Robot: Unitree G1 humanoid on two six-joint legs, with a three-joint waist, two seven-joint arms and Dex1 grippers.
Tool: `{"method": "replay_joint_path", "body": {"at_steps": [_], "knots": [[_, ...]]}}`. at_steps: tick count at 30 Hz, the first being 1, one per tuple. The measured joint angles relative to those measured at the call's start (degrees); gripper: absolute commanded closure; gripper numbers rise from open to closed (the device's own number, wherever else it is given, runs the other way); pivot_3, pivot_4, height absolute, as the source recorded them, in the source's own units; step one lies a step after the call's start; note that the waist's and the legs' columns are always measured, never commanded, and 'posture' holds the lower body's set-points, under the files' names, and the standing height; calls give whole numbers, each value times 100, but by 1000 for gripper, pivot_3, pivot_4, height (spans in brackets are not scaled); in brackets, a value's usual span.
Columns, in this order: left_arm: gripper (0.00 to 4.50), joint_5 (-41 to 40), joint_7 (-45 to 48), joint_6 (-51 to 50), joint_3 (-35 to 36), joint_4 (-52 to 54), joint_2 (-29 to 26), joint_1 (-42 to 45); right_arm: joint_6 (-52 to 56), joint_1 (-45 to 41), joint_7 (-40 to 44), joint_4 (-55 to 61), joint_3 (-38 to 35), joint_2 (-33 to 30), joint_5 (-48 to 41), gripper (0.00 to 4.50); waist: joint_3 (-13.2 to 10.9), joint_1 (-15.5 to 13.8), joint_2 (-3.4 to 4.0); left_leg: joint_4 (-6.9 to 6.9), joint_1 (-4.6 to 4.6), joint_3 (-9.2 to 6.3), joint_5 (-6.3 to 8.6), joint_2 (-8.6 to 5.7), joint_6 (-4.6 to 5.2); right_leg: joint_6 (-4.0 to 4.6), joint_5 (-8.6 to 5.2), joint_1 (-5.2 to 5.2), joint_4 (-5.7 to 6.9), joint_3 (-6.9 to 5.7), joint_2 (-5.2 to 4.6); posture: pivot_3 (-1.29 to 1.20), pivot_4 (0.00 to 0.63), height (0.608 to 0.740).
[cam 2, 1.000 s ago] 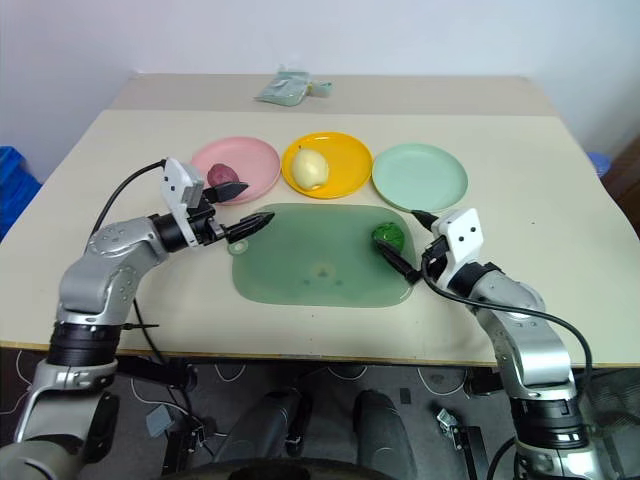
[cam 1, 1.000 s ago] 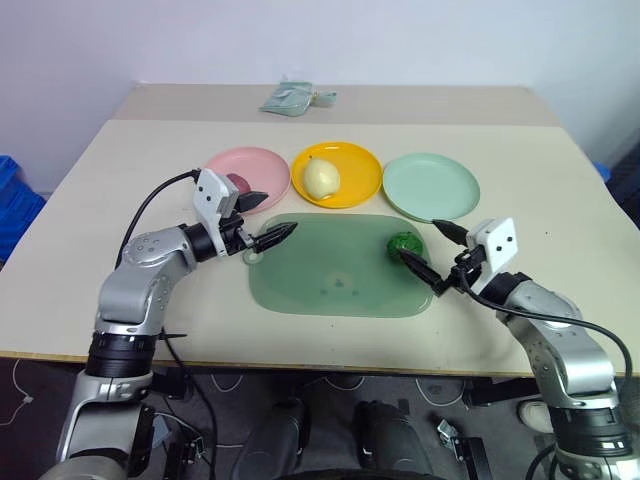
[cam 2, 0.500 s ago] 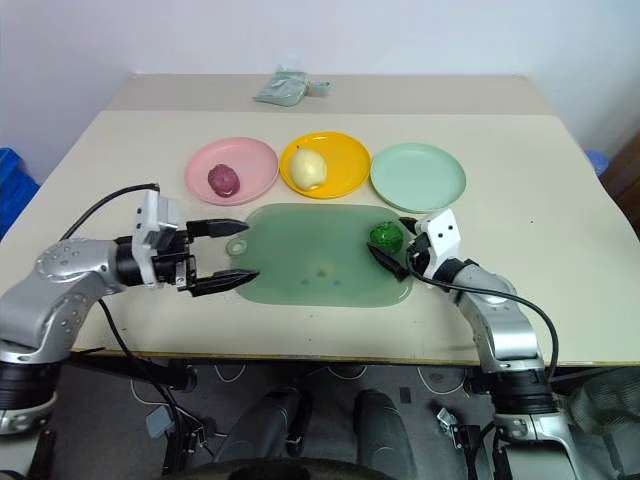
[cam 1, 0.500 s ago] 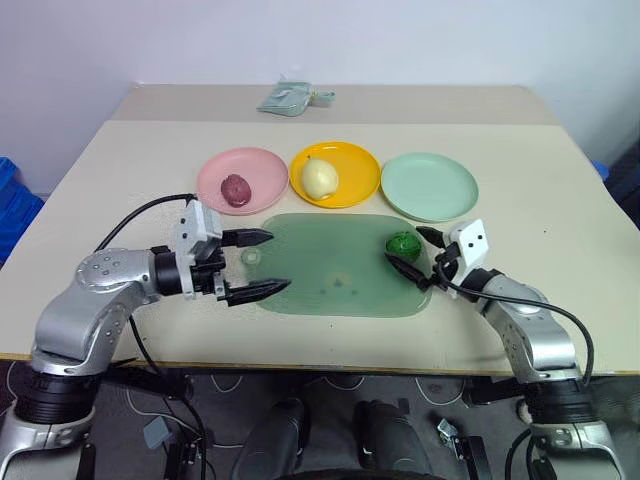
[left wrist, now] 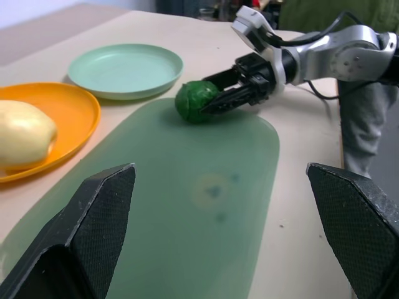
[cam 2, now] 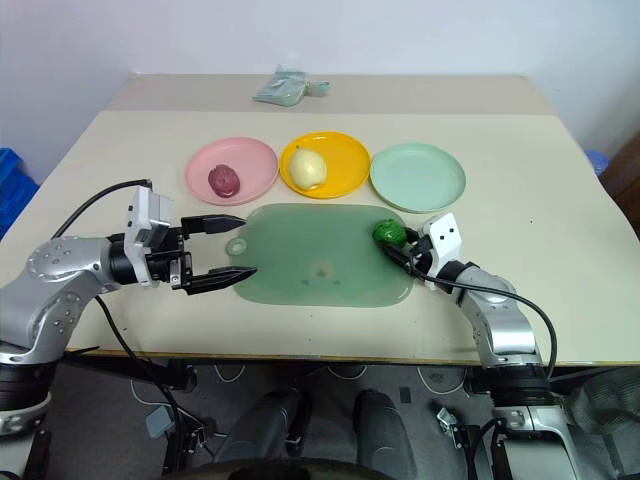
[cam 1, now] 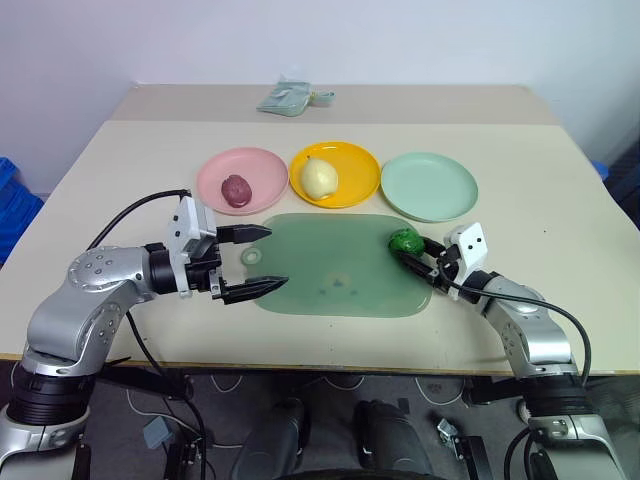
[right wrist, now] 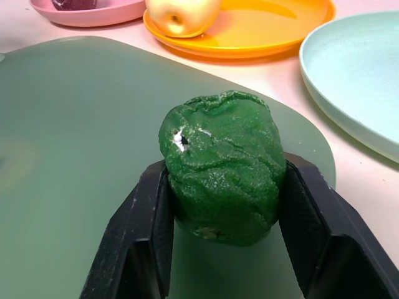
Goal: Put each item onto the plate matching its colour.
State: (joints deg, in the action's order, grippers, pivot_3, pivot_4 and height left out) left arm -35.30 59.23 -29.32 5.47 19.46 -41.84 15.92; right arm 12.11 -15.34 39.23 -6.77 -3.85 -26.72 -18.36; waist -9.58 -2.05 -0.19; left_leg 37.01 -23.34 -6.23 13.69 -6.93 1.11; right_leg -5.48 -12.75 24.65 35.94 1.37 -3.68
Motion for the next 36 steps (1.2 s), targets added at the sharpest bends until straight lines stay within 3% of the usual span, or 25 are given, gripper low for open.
{"method": "replay_joint_path", "body": {"at_steps": [5, 11, 13, 17, 22, 25, 27, 32, 36], "knots": [[0, 215, -625, 76, -65, 3, 444, 102, -562, -1364, -353, -1170, -262, 68, 165, 2795, -4, 48, 6, -1, 2, 3, -4, 0, -6, 0, 2, 2, 1, 1, 2, 0, 150, 740], [0, 587, -1381, 208, -245, -123, 1029, 371, -1638, -3366, -798, -4308, -460, -36, 658, 2795, -4, 100, 5, -7, 2, 2, -20, -2, -31, -9, 8, -1, -2, -3, 2, 0, 150, 740], [0, 738, -1599, 280, -281, -225, 1200, 468, -1935, -3762, -910, -5233, -457, -86, 854, 1735, -4, 137, 5, -12, 1, 2, -25, -2, -40, -9, 8, 0, -4, -2, 2, 0, 150, 740], [0, 987, -1943, 410, -317, -286, 1417, 532, -2284, -4027, -1058, -6279, -443, -141, 1150, 26, -4, 187, 5, -18, 1, 2, -27, -1, -42, -9, 8, 3, -5, 1, 2, 0, 150, 740], [0, 1105, -2196, 885, -259, -434, 1778, 509, -2568, -4030, -798, -6412, -492, -144, 1235, 26, -5, 282, 6, -19, 1, 2, -28, -1, -43, -9, 8, 4, -3, 1, 3, 0, 150, 740], [0, 1120, -2222, 1085, -224, -610, 1837, 484, -2705, -3743, -352, -5803, -621, -149, 1027, 26, -4, 286, 6, -20, 2, 1, -28, 0, -43, -9, 8, 4, -1, 1, 4, 0, 150, 740], [0, 1272, -2279, 1344, -196, -795, 1839, 406, -2613, -3161, -44, -4810, -680, -149, 788, 26, -4, 265, 6, -20, 2, -1, -27, -1, -42, -9, 8, 3, -2, 1, 3, 0, 150, 740], [0, 1587, -2268, 1793, -196, -1120, 1802, 79, -1160, -845, 289, -943, -711, -215, -130, 26, -2, 189, 10, -16, -4, -3, -4, -3, -4, -10, 7, 12, 5, 4, 0, 0, 150, 740], [0, 1641, -2259, 1973, -186, -1170, 1767, -86, -170, 582, 355, 1281, -810, -626, -680, 26, -2, 127, 17, -11, 2, -2, -2, 0, -6, -7, 6, 5, 7, 4, 0, 0, 150, 740]]}}
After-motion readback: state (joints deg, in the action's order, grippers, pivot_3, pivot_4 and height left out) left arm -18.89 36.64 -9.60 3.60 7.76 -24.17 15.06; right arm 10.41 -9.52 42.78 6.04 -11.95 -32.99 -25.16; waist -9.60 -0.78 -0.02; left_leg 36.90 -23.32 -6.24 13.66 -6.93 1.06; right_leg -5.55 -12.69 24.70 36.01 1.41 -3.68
